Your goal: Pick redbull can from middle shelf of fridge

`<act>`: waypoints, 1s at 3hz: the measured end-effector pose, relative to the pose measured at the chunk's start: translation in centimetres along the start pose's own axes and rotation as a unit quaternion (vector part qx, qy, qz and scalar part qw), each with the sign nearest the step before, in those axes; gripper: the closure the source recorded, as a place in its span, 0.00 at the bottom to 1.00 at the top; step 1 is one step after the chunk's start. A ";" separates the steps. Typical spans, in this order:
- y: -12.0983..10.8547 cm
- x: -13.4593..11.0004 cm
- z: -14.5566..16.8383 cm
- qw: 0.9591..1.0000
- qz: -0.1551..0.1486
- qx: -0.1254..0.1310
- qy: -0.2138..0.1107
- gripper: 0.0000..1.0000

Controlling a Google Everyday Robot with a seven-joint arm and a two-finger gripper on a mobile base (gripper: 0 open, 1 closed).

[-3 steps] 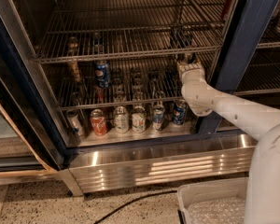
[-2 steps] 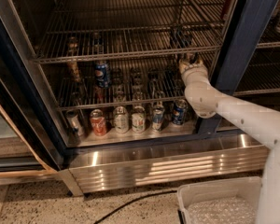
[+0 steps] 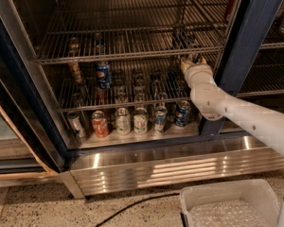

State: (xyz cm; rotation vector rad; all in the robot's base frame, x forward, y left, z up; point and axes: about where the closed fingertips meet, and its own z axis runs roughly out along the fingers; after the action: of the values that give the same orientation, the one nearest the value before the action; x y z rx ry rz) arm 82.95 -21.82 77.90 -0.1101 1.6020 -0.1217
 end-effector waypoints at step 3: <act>2.3 -0.3 -7.9 0.985 -0.002 -0.141 0.096 1.00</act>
Offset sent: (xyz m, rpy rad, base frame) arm -0.0918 0.0235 0.0026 0.0236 0.2742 0.2607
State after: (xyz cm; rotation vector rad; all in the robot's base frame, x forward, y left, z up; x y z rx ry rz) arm 75.12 -19.46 78.09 -0.3292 1.8044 0.0966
